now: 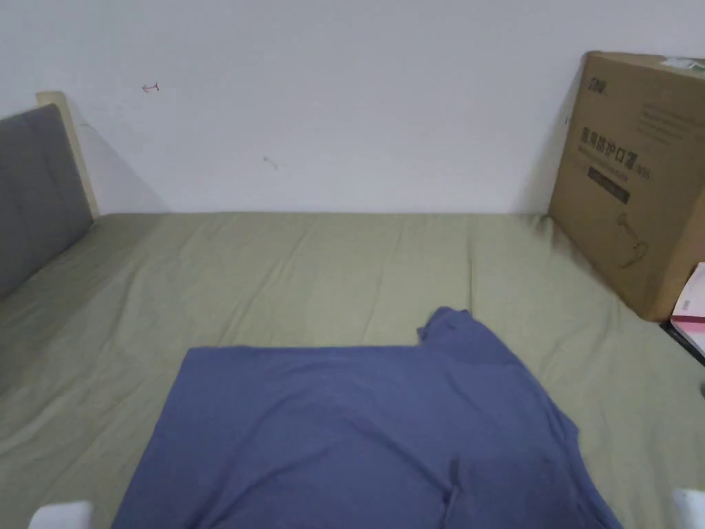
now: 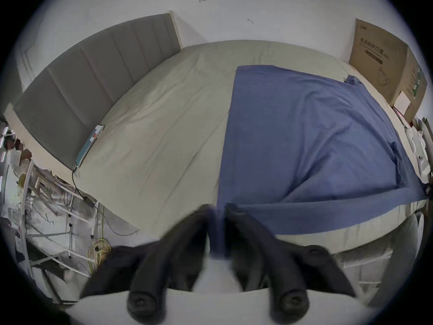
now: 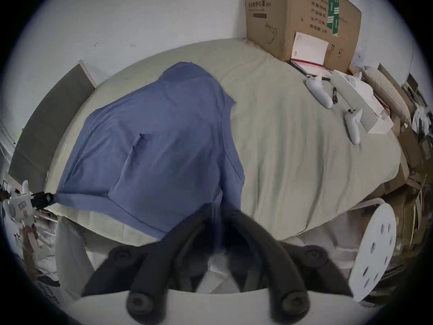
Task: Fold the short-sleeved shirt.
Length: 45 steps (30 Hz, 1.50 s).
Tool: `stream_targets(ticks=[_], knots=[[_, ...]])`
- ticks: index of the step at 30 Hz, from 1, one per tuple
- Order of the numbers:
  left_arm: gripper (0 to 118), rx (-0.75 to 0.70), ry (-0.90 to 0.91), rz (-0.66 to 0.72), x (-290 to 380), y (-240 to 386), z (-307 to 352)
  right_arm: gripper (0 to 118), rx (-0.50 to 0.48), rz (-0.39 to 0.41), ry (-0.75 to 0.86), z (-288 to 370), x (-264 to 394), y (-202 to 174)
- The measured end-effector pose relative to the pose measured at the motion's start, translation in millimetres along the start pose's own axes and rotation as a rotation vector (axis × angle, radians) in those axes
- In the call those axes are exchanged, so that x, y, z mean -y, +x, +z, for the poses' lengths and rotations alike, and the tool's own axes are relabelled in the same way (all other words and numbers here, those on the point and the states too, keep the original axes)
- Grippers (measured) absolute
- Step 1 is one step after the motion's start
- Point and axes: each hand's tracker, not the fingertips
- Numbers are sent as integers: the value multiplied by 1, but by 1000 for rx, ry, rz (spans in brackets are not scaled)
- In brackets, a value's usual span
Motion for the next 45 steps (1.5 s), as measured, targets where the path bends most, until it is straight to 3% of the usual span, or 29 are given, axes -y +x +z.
stream_targets(ticks=[1,2,3,6,8,9,10,11,12,13,15,18,19,20,22,23,24,27,28,29,33,37,43,44,45], knots=[[103,-4,-10,0,-1,2,1,59,39,11,18,1,0,-2],[115,-4,4,4,-1,1,4,77,64,23,34,9,1,-11],[112,22,32,16,-1,1,10,83,68,29,41,12,-1,-14],[99,65,105,44,-10,1,33,83,51,10,105,28,-9,-20],[62,118,127,68,-15,0,45,74,32,24,145,38,-15,-30],[62,147,138,75,-17,0,51,74,19,41,178,43,-17,-37],[52,166,132,63,-17,0,54,70,14,54,195,46,-19,-40],[30,155,127,63,-17,1,54,57,14,62,214,48,-18,-48],[1,146,121,73,-14,2,54,31,34,48,222,48,-17,-55],[1,159,112,76,-14,-1,53,4,43,18,219,46,-17,-57],[1,205,91,107,-9,-6,53,4,10,-31,212,37,-16,-55],[1,157,104,125,-4,-12,48,2,27,-1,168,22,-13,-56],[4,157,104,130,-3,-16,45,2,22,2,159,19,-10,-56],[23,157,94,137,-3,-19,41,2,8,7,140,16,-8,-56],[102,173,11,159,-2,-23,30,2,-7,5,118,8,-4,-52],[112,180,27,165,1,-26,24,2,-3,5,112,6,-2,-52],[112,186,30,163,2,-26,18,2,3,5,103,3,0,-51],[100,154,-57,180,6,-26,-10,2,-11,-31,70,-3,4,-42],[61,169,-70,182,8,-24,-16,2,-30,-56,58,-4,5,-40],[1,197,-106,172,11,-22,-22,2,-53,-91,48,-4,6,-35],[1,132,-97,58,20,-9,-19,2,1,-80,53,3,12,-24],[1,182,-77,174,12,-16,-16,2,9,-67,46,7,15,-14],[1,178,-56,138,4,-15,-6,2,-6,-42,44,14,22,-5],[1,178,-58,131,4,-13,-8,7,23,-20,38,13,23,-6],[1,172,-54,122,3,-12,-7,19,54,3,47,11,25,-8]])
